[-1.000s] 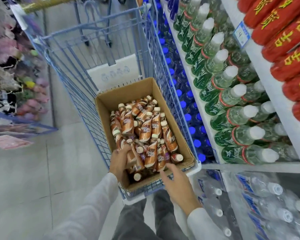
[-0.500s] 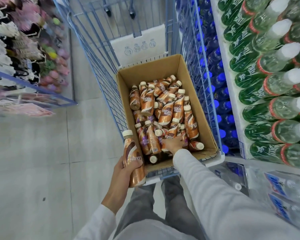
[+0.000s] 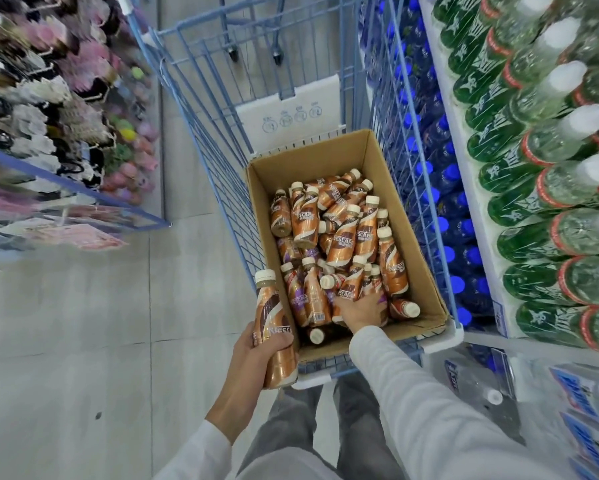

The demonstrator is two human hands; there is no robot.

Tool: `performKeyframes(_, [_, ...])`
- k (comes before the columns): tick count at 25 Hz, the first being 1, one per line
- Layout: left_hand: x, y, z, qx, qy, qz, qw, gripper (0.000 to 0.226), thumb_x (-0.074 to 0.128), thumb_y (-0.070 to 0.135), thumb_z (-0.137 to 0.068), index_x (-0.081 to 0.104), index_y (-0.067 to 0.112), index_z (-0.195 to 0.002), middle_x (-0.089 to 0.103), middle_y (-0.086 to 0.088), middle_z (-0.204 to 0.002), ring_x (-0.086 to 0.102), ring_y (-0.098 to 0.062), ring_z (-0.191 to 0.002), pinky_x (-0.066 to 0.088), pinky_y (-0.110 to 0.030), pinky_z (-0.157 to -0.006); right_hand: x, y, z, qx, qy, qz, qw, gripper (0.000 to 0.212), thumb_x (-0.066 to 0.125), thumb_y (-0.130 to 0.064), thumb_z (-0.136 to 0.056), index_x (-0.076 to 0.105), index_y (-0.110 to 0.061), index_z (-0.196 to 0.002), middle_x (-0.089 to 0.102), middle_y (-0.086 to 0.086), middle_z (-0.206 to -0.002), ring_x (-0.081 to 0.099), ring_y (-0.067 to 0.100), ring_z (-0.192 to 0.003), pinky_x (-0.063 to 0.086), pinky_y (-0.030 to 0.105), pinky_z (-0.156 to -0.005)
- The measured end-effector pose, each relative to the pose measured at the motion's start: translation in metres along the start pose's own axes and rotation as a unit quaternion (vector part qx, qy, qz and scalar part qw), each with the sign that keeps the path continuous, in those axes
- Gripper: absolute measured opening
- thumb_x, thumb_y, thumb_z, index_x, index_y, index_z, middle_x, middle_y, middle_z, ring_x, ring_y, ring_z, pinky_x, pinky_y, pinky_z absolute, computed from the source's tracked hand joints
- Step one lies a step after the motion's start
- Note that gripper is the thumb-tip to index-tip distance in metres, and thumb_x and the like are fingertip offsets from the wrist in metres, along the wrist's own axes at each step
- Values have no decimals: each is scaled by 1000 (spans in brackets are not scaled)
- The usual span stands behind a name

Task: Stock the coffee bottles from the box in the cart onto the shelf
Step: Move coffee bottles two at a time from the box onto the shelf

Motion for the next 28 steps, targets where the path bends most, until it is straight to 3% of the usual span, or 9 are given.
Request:
performKeyframes(3, [2,1,1,11,-12,-19,1000,58,78,36,-65,61,25,-120,75,-5,-106,74,-24,-93,62,-37,-74,6,9,-2,13,-1,20,1000,104,87,-41,-65,34,-5,-148,40,18,-150,44,37,-135,37,43,-111])
performKeyframes(5, [4,1,2,16,-15,-24,999,57,78,35,-66,62,25,-120,75,-4,-106,74,-24,-94,62,-38,-76,5,11,1,13,-43,24,999,96,81,-49,-65,47,-3,-142,43,18,-147,48,36,-130,42,42,-109])
performKeyframes(9, [7,4,7,33,-36,-21,999,50,80,26,-77,61,22,-122,74,-6,-109,74,-27,-94,61,-38,-74,-15,6,22,-1,-95,-87,992,94,75,-47,-67,41,-5,-145,47,13,-146,48,31,-128,39,41,-110])
performKeyframes(12, [16,17,19,53,-60,-29,996,59,80,32,-68,61,23,-123,75,-4,-108,74,-24,-94,60,-36,-74,-44,3,61,-35,-101,-162,981,86,75,-37,-80,31,-7,-147,50,8,-140,49,27,-125,39,37,-106])
performKeyframes(15, [33,34,30,71,-96,-38,992,61,80,33,-64,62,25,-121,76,-4,-107,75,-25,-94,60,-40,-79,-79,8,110,-95,-78,-190,974,79,77,-31,-82,31,-13,-143,55,5,-130,52,24,-116,39,35,-99])
performKeyframes(19, [61,50,37,93,-135,-85,983,77,90,44,-57,60,34,-127,72,-4,-119,72,-28,-103,58,-48,-90,-127,12,177,-188,-35,-242,951,63,81,-33,-80,46,-27,-133,64,-9,-120,60,13,-112,46,34,-97])
performKeyframes(23, [98,63,52,127,-207,-138,960,82,91,59,-52,58,47,-126,68,0,-127,67,-28,-112,53,-54,-96,-172,23,229,-229,42,-292,928,54,82,-31,-81,49,-30,-124,67,-14,-109,65,-1,-97,46,17,-74])
performKeyframes(25, [120,70,74,144,-265,-170,938,71,88,47,-64,60,39,-128,73,-3,-117,72,-28,-103,56,-54,-91,-192,33,249,-231,78,-306,920,51,80,-32,-82,49,-33,-122,68,-16,-104,64,-7,-88,45,14,-69])
performKeyframes(28, [161,73,106,184,-329,-211,902,36,74,11,-83,67,20,-117,77,-9,-97,75,-24,-80,59,-41,-73,-222,55,271,-236,124,-346,900,50,79,-33,-81,49,-36,-120,71,-14,-104,67,-2,-87,50,20,-73])
Point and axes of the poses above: each hand's wrist, its own z-axis away from the middle knuckle, its own x-axis out of the palm, y = z × x, the point moved 1 cm from there along -z, towards the middle knuckle
